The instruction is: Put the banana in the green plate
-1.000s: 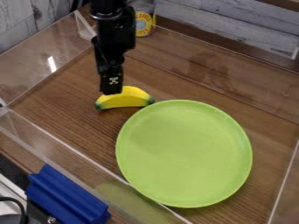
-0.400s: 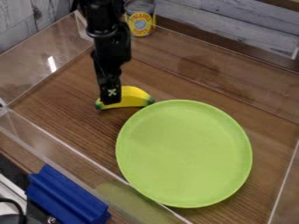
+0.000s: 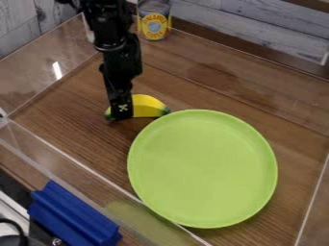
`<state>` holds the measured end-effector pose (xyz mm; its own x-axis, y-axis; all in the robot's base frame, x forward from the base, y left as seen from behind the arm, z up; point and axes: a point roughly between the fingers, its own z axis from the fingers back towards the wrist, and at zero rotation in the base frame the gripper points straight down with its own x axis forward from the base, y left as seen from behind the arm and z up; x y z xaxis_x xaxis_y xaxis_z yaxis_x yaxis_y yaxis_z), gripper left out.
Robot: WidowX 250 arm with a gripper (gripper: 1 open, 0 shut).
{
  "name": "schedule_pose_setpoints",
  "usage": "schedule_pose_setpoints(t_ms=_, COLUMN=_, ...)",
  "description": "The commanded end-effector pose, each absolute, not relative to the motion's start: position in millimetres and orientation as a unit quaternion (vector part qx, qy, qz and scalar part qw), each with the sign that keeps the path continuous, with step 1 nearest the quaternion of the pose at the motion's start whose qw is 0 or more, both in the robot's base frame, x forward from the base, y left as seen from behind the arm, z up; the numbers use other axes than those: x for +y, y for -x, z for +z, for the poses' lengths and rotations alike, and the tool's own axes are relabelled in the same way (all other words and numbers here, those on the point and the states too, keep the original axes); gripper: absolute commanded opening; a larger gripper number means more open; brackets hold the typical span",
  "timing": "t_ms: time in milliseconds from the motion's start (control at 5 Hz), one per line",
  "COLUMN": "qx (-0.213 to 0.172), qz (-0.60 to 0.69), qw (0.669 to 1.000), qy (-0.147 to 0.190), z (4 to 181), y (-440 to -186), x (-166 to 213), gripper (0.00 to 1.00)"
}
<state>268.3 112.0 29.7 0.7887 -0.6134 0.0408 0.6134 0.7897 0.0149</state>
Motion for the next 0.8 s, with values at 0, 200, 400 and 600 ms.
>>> schedule_pose_setpoints(t_ms=0, qx=-0.04, qz=-0.32, qw=0.946, qy=-0.005, z=32.6, y=-272.4, x=117.3, gripper=1.0)
schedule_pose_setpoints(t_ms=200, qx=-0.045, qz=-0.32, qw=0.946, qy=0.001, z=28.1, y=-273.1, x=118.5, gripper=1.0)
schedule_pose_setpoints(t_ms=400, qx=-0.05, qz=-0.32, qw=0.946, qy=0.006, z=26.9, y=-274.5, x=119.5, gripper=1.0)
schedule_pose_setpoints(t_ms=600, qx=-0.054, qz=-0.319, qw=0.946, qy=0.01, z=26.0, y=-276.4, x=120.1, gripper=1.0)
